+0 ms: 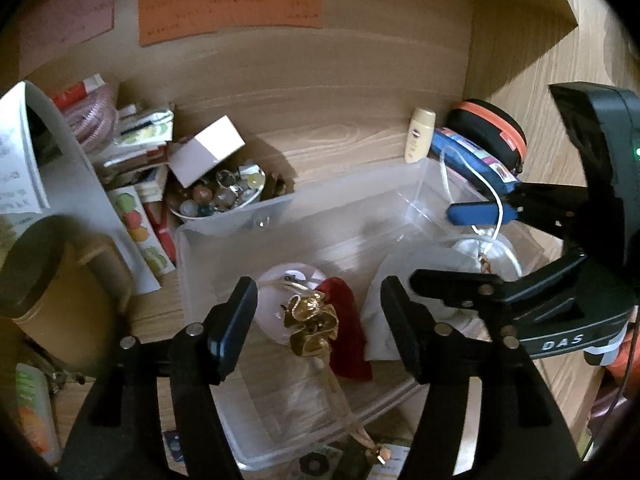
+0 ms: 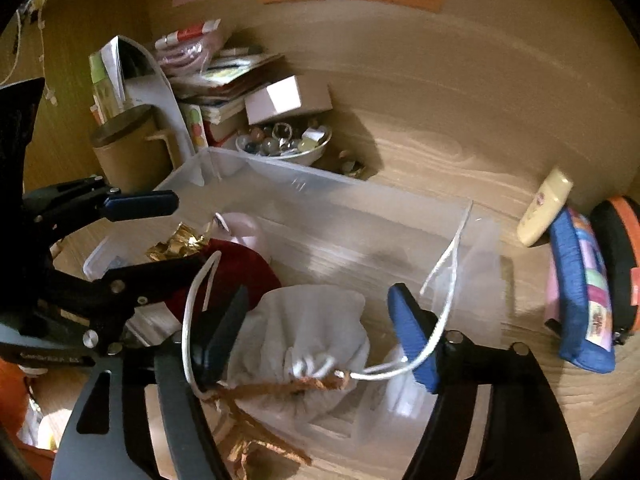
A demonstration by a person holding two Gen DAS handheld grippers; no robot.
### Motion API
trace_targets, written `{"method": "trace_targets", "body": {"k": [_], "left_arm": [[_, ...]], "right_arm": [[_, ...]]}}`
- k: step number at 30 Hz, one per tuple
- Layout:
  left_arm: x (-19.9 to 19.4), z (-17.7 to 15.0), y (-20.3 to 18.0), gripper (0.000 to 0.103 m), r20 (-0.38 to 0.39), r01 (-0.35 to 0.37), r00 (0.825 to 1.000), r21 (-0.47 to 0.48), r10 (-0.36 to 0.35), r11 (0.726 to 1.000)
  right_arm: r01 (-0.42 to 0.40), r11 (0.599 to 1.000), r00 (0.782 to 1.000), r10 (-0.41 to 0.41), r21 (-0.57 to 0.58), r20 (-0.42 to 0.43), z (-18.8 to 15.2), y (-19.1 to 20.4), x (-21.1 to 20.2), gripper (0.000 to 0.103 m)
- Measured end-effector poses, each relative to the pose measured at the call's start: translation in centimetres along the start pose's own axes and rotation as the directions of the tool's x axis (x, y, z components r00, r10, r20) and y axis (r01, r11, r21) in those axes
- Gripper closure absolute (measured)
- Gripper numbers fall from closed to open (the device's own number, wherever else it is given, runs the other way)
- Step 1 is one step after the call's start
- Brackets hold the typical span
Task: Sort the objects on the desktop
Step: 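Open both grippers to release the red and white pouches into the box, then withdraw both grippers from the box back toward the desk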
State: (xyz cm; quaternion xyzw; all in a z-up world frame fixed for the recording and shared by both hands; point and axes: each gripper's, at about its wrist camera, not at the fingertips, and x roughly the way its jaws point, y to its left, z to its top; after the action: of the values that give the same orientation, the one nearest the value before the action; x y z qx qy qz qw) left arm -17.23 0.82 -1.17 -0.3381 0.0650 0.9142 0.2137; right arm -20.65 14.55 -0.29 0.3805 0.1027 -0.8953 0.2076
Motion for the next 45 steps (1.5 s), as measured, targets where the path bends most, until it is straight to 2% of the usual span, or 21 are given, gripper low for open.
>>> {"method": "trace_targets", "body": {"k": [3, 8, 13, 18, 26, 38, 41, 45], "left_arm": [[-0.7, -0.1, 0.2, 0.035, 0.011, -0.014, 1.000, -0.006, 0.014, 1.000], [-2.6, -0.3, 0.4, 0.012, 0.054, -0.067, 0.996, -0.023, 0.068, 0.997], [-4.7, -0.7, 0.7, 0.005, 0.082, -0.064, 0.994, -0.039, 0.067, 0.997], [-6.3, -1.4, 1.2, 0.004, 0.094, -0.093, 0.991, -0.039, 0.097, 0.995], [-8.2, -3.4, 2.4, 0.003, 0.093, -0.133, 0.986, -0.064, 0.139, 0.989], [-11.2, -6.5, 3.6, 0.002, 0.099, -0.174, 0.978, -0.102, 0.184, 0.979], [-11.4, -7.6, 4.0, 0.001, 0.085, -0.178, 0.979, -0.117, 0.188, 0.977], [-11.0, -9.1, 4.4, 0.001, 0.047, -0.182, 0.981, -0.139, 0.190, 0.973]], "right_arm": [[0.024, 1.000, 0.999, -0.024, 0.004, 0.022, 0.0, 0.0, -1.2, 0.026], [0.040, 0.999, 0.998, -0.041, 0.018, 0.047, -0.3, -0.1, -3.0, 0.023], [0.019, 1.000, 0.998, -0.020, 0.018, 0.058, -0.8, 0.2, -4.6, 0.019], [-0.015, 1.000, 0.999, 0.015, 0.004, 0.047, -1.7, 0.7, -5.5, 0.018], [0.018, 1.000, 1.000, -0.018, -0.025, 0.019, -3.6, 1.3, -6.5, 0.018], [0.033, 0.998, 0.994, -0.028, -0.046, 0.105, -6.1, 3.1, -10.9, 0.015], [0.034, 0.998, 0.993, -0.029, -0.043, 0.115, -7.0, 3.7, -11.2, 0.010], [0.033, 0.999, 0.994, -0.031, -0.022, 0.102, -8.3, 4.1, -10.6, 0.010]]}}
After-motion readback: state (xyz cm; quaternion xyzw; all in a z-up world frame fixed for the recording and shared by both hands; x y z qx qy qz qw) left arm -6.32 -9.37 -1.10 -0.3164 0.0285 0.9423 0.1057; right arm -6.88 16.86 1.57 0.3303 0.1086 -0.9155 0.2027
